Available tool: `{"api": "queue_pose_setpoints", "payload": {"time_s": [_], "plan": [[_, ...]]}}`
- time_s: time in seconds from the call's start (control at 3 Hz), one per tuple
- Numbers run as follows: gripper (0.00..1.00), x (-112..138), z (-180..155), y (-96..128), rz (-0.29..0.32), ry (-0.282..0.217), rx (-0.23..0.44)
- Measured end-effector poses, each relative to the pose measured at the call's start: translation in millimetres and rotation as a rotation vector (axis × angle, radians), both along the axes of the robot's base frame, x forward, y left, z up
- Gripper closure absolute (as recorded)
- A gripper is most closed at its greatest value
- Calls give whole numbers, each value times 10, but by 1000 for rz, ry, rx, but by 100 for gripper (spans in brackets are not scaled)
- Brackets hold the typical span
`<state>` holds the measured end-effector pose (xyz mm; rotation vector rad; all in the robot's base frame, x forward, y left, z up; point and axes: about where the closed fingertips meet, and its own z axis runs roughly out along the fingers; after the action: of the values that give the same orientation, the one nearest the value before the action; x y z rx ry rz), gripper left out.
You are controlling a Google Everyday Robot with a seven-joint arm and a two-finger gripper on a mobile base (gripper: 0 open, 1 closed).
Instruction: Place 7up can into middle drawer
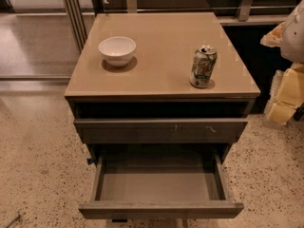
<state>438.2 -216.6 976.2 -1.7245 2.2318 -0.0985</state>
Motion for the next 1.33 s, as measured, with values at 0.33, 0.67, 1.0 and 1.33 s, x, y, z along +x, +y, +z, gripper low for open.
{"api": "queue_pose_setpoints", "payload": {"time_s": [0.33, 0.67, 1.0, 1.33], "plan": [[0, 31, 0, -10, -4, -12, 1], [0, 240, -124, -20, -7, -44, 11], [0, 585, -325, -20, -14, -86, 45], [0, 1001, -484, 55, 6, -120, 119]]}}
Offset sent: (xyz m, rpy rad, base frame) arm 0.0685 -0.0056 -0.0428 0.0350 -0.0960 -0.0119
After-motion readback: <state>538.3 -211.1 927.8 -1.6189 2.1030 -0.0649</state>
